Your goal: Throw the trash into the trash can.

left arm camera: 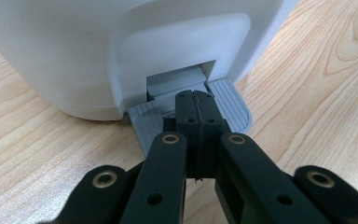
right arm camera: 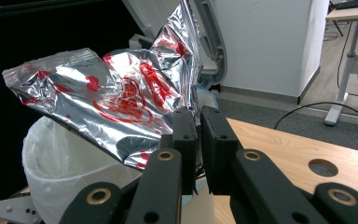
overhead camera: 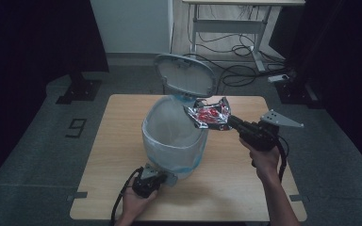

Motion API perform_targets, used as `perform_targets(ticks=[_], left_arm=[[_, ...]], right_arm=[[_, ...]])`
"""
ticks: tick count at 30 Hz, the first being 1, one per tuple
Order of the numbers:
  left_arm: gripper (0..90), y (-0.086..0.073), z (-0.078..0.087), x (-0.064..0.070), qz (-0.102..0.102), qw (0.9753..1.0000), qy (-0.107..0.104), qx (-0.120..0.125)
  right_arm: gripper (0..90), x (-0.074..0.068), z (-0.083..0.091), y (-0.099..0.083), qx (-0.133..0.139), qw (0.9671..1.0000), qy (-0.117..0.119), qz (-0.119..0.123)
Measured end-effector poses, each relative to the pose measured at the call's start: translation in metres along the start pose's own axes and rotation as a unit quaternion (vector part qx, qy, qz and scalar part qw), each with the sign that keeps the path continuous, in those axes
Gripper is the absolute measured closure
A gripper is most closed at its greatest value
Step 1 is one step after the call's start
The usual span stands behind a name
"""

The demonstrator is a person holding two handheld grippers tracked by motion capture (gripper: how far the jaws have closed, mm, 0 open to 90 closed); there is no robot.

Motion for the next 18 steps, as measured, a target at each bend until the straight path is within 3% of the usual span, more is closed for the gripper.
perform_targets(ticks=[18], left_arm=[[90.0,0.000,0.000,0.000,0.001,1.0000,-0.001,0.001]], right_arm=[[84.0,-0.006,-0.015,0.000,-0.010,0.9999,0.007,0.002]])
Point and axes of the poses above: each handheld gripper's, and its own axes: z roughly backward along the jaws, y roughly out of its top, x roughly to its right, the point moved 6 cm from there along -z, roughly forward along the jaws, and after that the axes turned 3 degrees about -y, right-handed, at the moved point
